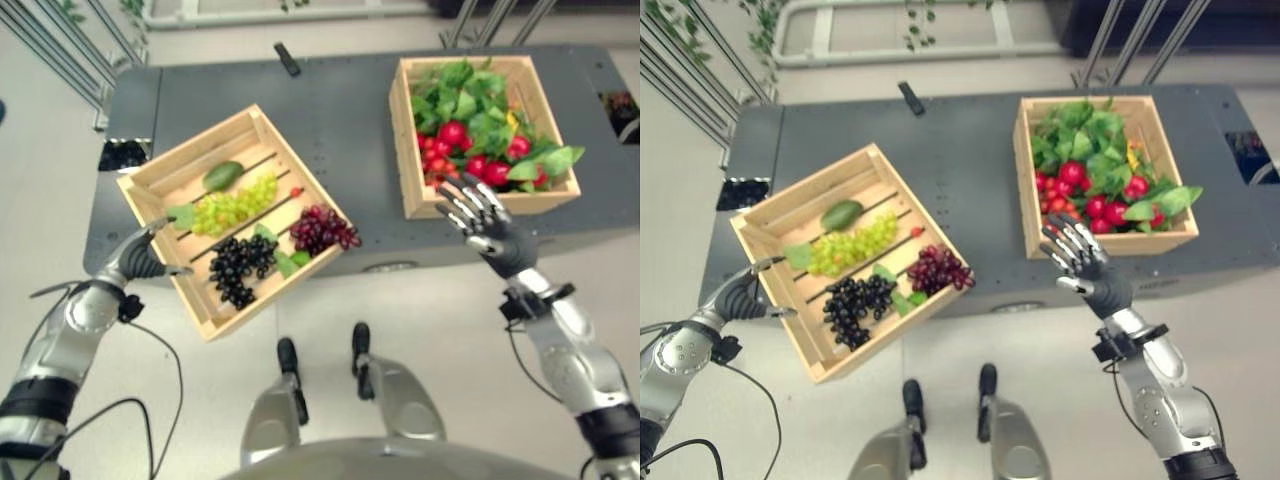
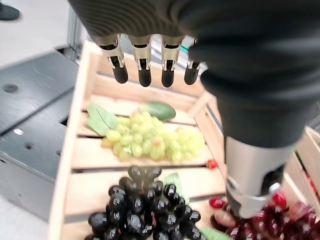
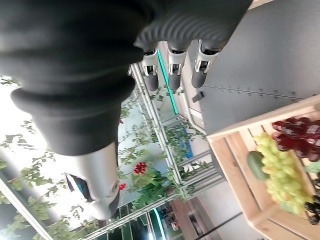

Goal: Pick up the fruits from the basket on one side to the basket on the other side

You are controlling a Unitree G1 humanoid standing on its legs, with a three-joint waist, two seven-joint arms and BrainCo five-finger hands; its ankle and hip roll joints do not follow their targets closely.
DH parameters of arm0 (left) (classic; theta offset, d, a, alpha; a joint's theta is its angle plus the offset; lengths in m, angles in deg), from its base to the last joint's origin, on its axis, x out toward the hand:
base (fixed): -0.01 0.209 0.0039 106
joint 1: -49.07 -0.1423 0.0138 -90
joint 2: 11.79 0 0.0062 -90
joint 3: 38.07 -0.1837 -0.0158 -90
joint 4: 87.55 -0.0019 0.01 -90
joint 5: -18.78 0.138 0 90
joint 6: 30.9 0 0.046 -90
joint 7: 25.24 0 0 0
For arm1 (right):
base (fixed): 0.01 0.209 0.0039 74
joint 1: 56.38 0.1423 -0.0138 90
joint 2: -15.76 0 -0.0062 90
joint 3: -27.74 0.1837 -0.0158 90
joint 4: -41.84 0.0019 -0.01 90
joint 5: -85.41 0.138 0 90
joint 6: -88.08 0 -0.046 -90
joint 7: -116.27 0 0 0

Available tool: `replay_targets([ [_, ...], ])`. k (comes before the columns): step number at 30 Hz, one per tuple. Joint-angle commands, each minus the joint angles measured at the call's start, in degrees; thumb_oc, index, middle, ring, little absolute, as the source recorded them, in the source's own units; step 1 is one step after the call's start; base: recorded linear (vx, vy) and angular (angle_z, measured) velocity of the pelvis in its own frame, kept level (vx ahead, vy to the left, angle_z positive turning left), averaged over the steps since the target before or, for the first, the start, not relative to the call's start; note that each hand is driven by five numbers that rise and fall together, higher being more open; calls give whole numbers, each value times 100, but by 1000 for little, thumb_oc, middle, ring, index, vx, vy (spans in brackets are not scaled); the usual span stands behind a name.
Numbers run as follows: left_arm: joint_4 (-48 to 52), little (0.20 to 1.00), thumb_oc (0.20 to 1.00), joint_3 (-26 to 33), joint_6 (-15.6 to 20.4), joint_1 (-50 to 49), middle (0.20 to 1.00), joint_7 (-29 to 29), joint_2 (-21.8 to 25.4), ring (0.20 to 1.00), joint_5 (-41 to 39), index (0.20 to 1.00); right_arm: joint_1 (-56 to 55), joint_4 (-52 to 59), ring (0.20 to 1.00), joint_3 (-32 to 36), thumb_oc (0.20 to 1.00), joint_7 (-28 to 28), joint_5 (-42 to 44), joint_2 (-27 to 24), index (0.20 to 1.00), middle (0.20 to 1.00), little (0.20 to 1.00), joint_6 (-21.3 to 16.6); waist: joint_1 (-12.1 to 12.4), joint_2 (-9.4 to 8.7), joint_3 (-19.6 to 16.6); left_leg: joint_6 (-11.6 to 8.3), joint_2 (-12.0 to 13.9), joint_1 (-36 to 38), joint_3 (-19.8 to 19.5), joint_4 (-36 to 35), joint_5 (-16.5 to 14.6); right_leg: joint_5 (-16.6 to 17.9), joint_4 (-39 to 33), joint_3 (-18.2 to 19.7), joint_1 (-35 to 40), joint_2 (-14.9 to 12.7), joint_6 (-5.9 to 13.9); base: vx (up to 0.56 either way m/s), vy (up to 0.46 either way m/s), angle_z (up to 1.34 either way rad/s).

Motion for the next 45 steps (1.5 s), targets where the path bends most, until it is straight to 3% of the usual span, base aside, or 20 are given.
replay_targets([
  [1, 258, 1000, 1000, -45, 68, 543, 1000, 262, 370, 1000, 263, 1000, 242, 762, 1000, -181, 1000, 16, -101, -99, 1000, 1000, 1000, -409, -103, -316, 64, 181, -81, -311, 7, 819, -678, -149, 189, 263, -65, -303, 819, -77, -12, -2],
  [13, -398, 1000, 1000, -789, -129, 1803, 1000, 642, 133, 1000, 397, 1000, 797, 1313, 1000, -472, 1000, -150, -186, -174, 1000, 1000, 1000, -608, -280, -551, 797, 205, 25, -1081, 66, 1426, -760, -66, 518, 375, -783, -266, 776, -76, -16, -3],
  [18, -632, 1000, 1000, -1027, -256, 2144, 1000, 769, 165, 1000, 518, 1000, 936, 1465, 1000, -450, 1000, -304, -227, -213, 1000, 1000, 1000, -763, -405, -650, 824, 204, 108, -1653, 73, 1767, -834, -26, 671, 413, -1287, -236, 762, -33, -24, -2],
  [28, -490, 1000, 1000, -1090, -149, 2309, 1000, 1087, 171, 1000, 477, 1000, 1184, 1568, 1000, -657, 1000, -470, -279, -240, 1000, 1000, 1000, -947, -553, -851, 824, 206, 195, -2490, 120, 2055, -895, 75, 766, 500, -2086, -163, 744, -28, -15, -7],
  [32, -562, 1000, 1000, -1175, -16, 2495, 1000, 1349, 211, 1000, 547, 1000, 1286, 1582, 1000, -863, 1000, -476, -235, -212, 1000, 1000, 1000, -984, -651, -968, 824, 194, 221, -2762, 138, 2105, -883, 138, 765, 515, -2363, -118, 742, -9, -6, -1],
  [36, -191, 1000, 1000, -1081, 391, 2396, 1000, 1496, 185, 1000, 203, 1000, 1293, 1581, 1000, -1114, 1000, -447, -185, -197, 1000, 1000, 1000, -1053, -696, -1081, 824, 185, 260, -2949, 173, 2110, -866, 177, 731, 557, -2563, -81, 738, 12, -9, -3],
  [37, -133, 1000, 1000, -1047, 455, 2331, 1000, 1537, 128, 1000, 126, 1000, 1260, 1578, 1000, -1182, 1000, -443, -192, -194, 1000, 1000, 1000, -1070, -675, -1072, 824, 142, 283, -2843, 121, 2120, -1037, 27, 770, 562, -2468, -50, 782, 75, 1, 1],
  [39, -82, 1000, 1000, -983, 510, 2311, 1000, 1579, 82, 1000, 48, 1000, 1276, 1584, 1000, -1213, 1000, -437, -185, -188, 1000, 1000, 1000, -1083, -711, -1125, 824, 171, 255, -2970, 191, 2073, -857, 183, 697, 556, -2586, -73, 741, 0, -4, -2],
  [40, -57, 1000, 1000, -963, 558, 2258, 1000, 1639, 36, 1000, 31, 1000, 1240, 1587, 1000, -1286, 1000, -437, -212, -190, 1000, 1000, 1000, -1101, -697, -1111, 824, 128, 271, -2862, 129, 2078, -1016, 39, 733, 560, -2492, -42, 785, -70, -26, -5],
  [41, -8, 1000, 1000, -932, 595, 2283, 1000, 1727, 6, 1000, 12, 1000, 1257, 1602, 1000, -1303, 1000, -429, -224, -197, 1000, 1000, 1000, -1112, -723, -1156, 824, 159, 254, -2981, 192, 2038, -841, 191, 674, 551, -2608, -67, 745, 10, -17, -6],
  [43, 4, 1000, 1000, -932, 664, 2245, 1000, 1842, -109, 1000, 1, 1000, 1218, 1616, 1000, -1430, 1000, -410, -247, -192, 1000, 1000, 1000, -1132, -711, -1172, 824, 112, 271, -2850, 123, 2001, -993, 44, 686, 543, -2493, -28, 792, 12, -19, -4],
  [45, 37, 1000, 1000, -979, 692, 2272, 1000, 1922, -176, 1000, 71, 1000, 1232, 1613, 1000, -1494, 1000, -405, -285, -206, 1000, 1000, 1000, -1163, -733, -1221, 824, 146, 239, -2985, 173, 1965, -818, 196, 623, 524, -2619, -57, 754, 0, 0, 0],
])
